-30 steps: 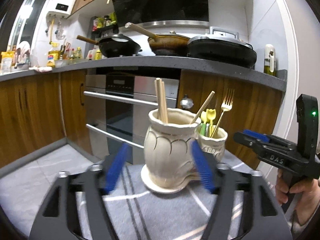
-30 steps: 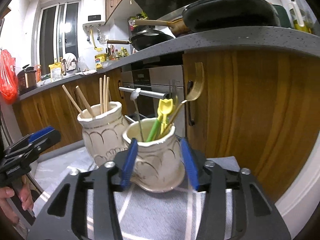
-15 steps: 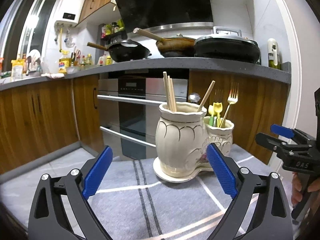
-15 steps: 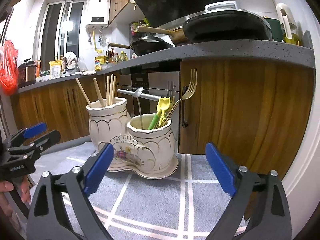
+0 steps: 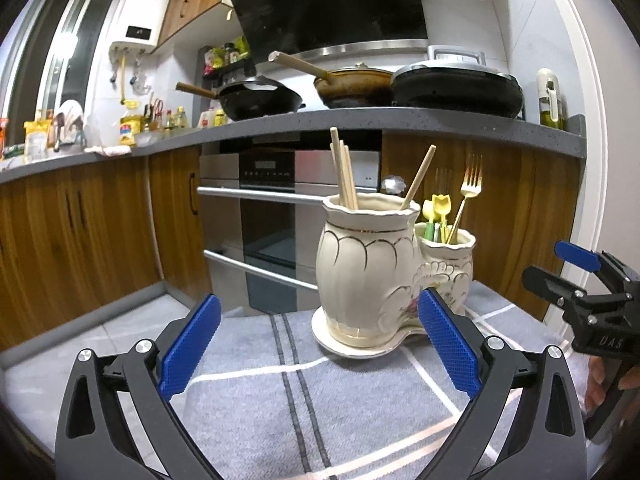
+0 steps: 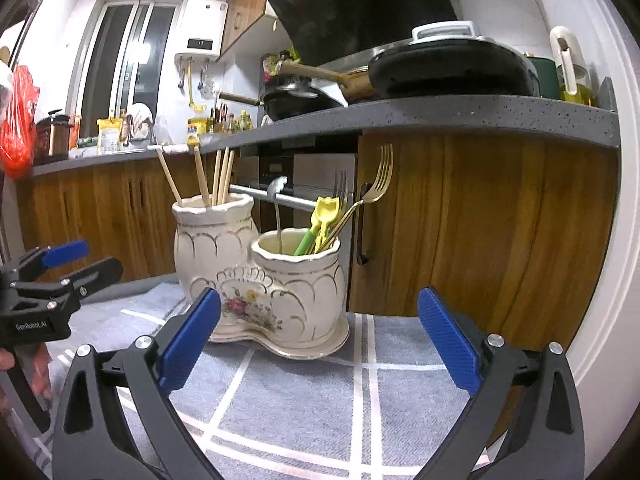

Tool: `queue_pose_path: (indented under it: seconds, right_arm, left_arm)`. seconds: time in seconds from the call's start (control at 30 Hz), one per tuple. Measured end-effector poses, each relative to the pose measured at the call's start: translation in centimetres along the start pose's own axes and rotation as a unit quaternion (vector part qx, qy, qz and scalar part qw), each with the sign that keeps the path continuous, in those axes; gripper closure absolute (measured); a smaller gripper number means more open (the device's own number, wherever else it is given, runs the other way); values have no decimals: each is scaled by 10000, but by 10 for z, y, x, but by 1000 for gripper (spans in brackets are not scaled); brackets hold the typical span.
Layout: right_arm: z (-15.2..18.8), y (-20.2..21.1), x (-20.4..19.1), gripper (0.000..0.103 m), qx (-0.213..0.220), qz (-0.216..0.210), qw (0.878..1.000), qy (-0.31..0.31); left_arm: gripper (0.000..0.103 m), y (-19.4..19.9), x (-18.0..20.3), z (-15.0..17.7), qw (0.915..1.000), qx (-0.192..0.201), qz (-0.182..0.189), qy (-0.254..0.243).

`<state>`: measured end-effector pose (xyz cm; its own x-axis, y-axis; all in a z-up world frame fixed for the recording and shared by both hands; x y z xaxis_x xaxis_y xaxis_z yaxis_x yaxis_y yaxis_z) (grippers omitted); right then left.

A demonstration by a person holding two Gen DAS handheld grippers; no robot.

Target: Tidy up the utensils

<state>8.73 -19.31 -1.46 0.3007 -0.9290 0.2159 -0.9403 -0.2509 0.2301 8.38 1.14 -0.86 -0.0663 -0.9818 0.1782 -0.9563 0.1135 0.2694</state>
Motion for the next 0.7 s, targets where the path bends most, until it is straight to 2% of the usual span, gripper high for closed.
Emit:
queue_pose_path:
  seconds: [0.7]
  right_arm:
    - [2, -5, 6, 6, -100, -10, 9999, -130]
  left_arm:
    - [5, -2, 4, 3, 9999, -52, 40, -89]
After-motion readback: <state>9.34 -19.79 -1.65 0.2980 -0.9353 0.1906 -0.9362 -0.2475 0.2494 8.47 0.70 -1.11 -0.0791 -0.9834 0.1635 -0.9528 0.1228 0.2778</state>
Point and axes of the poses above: each gripper's, at about its wrist camera, not at the fingertips, and y roughly against the way its jaws point, x to its right, z to its underside, the point moved 3 cm from there along -y, roughly the way its jaws point, and after that the axes turned 12 degrees about y, right-handed, at the moved point
